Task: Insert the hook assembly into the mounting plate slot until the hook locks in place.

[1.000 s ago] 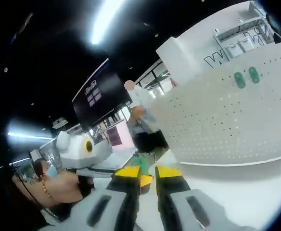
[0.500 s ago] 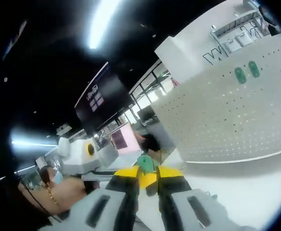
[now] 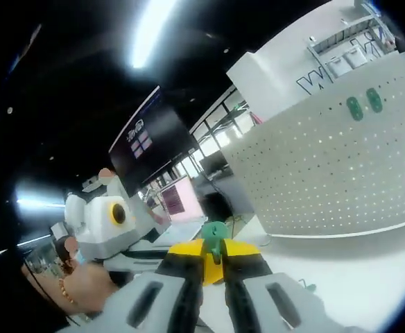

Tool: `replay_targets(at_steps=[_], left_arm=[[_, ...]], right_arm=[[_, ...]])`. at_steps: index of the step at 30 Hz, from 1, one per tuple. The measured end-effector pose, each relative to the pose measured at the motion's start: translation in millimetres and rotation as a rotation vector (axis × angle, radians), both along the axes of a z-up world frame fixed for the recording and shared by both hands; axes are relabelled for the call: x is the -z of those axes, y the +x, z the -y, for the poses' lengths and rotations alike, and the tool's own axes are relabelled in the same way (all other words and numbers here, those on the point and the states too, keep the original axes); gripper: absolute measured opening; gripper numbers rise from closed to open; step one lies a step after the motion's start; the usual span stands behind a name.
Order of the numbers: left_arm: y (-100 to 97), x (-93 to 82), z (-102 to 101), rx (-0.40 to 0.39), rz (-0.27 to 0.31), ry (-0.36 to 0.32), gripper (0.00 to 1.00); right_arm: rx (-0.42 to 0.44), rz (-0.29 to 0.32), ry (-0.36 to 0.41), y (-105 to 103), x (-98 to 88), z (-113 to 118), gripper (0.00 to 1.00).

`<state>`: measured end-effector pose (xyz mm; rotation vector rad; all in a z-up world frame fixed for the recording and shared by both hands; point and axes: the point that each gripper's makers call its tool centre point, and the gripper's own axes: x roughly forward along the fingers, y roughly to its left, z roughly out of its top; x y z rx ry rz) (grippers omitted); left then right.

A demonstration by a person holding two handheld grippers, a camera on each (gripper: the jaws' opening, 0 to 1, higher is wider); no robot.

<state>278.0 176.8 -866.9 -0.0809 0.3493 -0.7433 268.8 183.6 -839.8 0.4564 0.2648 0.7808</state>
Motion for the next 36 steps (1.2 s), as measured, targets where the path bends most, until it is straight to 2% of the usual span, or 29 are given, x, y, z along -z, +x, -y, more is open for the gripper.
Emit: replay_targets(at_steps=[5, 15, 20, 23, 24, 25, 28, 33, 36], left_arm=[[-0.3, -2.5, 3, 0.013, 0.012, 0.002, 0.01], [2.2, -3.3, -1, -0.017, 0.023, -0.004, 0.03], [2.3, -1.2, -1, 0.003, 0.050, 0.029, 0.04], [0.8, 2.1, 0, 0.021, 0.046, 0.039, 0.04], [0.3, 4.1, 0, 0.028, 0.042, 0.043, 0.05], [-0.3, 5.3, 0, 0.033, 0.038, 0.044, 0.07], [-1.3, 10.2, 0, 0.037, 0.025, 0.055, 0.16], [-5.1, 13.7, -1, 0.046, 0.009, 0.048, 0.29], [-6.7, 15.8, -1, 0.050, -0.004, 0.050, 0.42]], right_arm=[[0.031, 0.026, -0.026, 1, -1.1, 4, 0.02], [0.047, 0.045, -0.024, 3, -3.0, 0, 0.01], [0.039, 0.038, -0.032, 4, -0.5, 0, 0.01], [0.032, 0.024, -0.030, 3, 3.2, 1, 0.01], [0.012, 0.003, 0.001, 1, 4.8, -1, 0.01], [0.006, -0.021, 0.031, 0, 5.6, -2, 0.01], [0.020, -0.020, 0.011, 2, 11.3, 2, 0.01], [0.025, -0.020, 0.007, 4, 10.3, 7, 0.01], [0.040, -0.003, -0.004, 9, 7.4, 13, 0.01]])
